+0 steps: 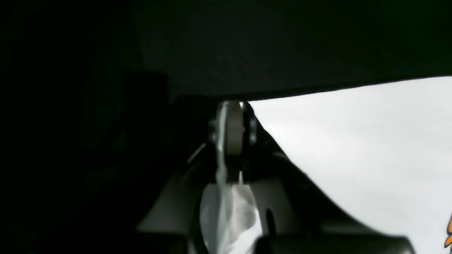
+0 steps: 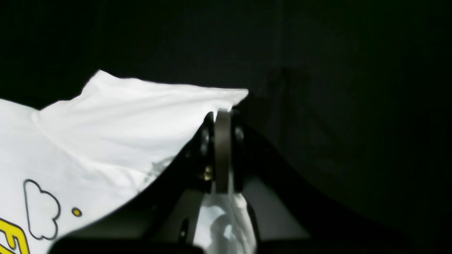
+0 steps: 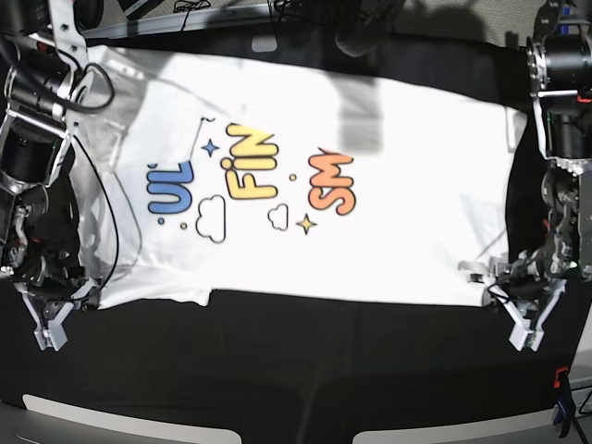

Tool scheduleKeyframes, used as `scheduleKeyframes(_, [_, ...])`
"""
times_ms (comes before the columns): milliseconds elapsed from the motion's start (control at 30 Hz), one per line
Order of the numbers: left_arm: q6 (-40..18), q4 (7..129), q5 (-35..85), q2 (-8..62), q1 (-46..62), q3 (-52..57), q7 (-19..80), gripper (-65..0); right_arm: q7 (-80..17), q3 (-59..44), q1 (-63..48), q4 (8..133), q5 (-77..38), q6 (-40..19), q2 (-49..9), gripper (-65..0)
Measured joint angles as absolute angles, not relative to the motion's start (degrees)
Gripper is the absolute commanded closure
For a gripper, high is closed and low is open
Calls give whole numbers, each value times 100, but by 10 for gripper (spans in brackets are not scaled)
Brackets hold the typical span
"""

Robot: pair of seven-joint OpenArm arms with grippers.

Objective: Layout the t-shirt on the table in an organized manner, then fold the t-shirt properly
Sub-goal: 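Fold the shirt lengthwise with both grippers, bringing the side over the print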

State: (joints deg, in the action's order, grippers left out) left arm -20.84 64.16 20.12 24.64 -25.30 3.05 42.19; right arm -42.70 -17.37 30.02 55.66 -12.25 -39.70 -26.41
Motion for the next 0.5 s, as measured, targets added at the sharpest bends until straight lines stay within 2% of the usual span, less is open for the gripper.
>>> scheduleKeyframes(200, [-2080,6420,2025,2493,-2587,305,4241,0,-4451,-1737,2932,5850,-1695,-3968,-2659,0])
scheduleKeyframes(333, [-2106,6427,2012,2495,-2432,307,4239,0,-4663,-1732,2464,6707,-1767,-3968,-2650,0])
scheduleKeyframes(500, [-2401,6882,2193,2510,-1946,303,4331,0,-4901,-1848,1553,7826,-1984,-3970,-2646,0])
